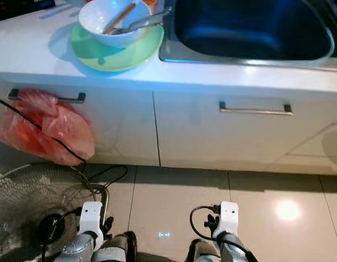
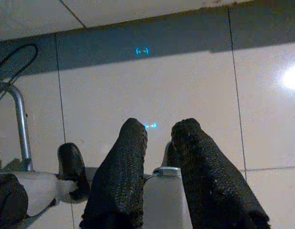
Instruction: Kitchen organization
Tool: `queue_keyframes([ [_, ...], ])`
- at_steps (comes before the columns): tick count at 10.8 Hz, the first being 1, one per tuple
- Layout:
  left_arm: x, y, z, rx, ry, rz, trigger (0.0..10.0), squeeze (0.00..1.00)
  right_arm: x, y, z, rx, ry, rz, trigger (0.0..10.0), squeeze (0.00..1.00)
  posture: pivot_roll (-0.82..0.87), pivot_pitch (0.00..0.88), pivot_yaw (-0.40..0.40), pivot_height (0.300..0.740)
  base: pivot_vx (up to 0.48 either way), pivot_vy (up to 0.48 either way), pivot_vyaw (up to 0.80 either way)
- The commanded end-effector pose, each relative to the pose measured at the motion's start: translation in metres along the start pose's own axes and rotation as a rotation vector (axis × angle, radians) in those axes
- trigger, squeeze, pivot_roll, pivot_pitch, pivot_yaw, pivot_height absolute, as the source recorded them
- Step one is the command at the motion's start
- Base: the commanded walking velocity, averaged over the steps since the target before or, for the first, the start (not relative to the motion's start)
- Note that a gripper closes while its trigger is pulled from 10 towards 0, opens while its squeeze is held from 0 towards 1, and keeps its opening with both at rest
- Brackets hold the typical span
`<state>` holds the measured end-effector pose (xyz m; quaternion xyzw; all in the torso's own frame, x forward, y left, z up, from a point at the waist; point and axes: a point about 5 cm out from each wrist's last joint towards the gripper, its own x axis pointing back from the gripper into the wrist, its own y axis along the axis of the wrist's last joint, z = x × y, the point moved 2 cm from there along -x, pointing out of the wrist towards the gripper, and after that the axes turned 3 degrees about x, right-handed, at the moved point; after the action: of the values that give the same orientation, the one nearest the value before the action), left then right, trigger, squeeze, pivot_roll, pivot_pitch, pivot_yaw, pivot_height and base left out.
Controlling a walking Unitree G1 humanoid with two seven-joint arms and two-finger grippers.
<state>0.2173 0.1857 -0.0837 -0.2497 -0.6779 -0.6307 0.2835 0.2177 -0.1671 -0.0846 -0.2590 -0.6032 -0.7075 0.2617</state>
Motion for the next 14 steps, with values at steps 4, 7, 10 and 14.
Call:
queue_keyframes([
  [4, 0.0032, -0.0115, 0.0002, -0.002, 0.005, 0.031, 10.0, 0.0, 0.0052, -0.0176, -0.0037, -0.01, -0.013, 0.059, 10.0, 0.0, 0.05, 0.247, -0.009, 0.74, 0.071, 0.0, 0.0],
  [7, 0.0033, -0.0116, 0.0004, -0.007, 0.005, 0.029, 10.0, 0.0, 0.0052, -0.0176, -0.0034, -0.012, -0.012, 0.059, 10.0, 0.0, 0.05, 0.248, -0.009, 0.74, 0.385, 0.0, 0.0],
  [10, 0.0034, -0.012, 0.0003, -0.007, 0.005, 0.031, 10.0, 0.0, 0.005, -0.017, -0.0031, -0.012, -0.01, 0.057, 10.0, 0.0, 0.06, 0.248, -0.01, 0.74, 0.401, 0.0, 0.0],
  [14, 0.0038, -0.0134, 0.0004, -0.006, 0.004, 0.036, 10.0, 0.0, 0.0051, -0.0171, -0.0032, -0.01, -0.009, 0.057, 10.0, 0.0, 0.05, 0.251, -0.011, 0.74, 0.404, 0.0, 0.0],
])
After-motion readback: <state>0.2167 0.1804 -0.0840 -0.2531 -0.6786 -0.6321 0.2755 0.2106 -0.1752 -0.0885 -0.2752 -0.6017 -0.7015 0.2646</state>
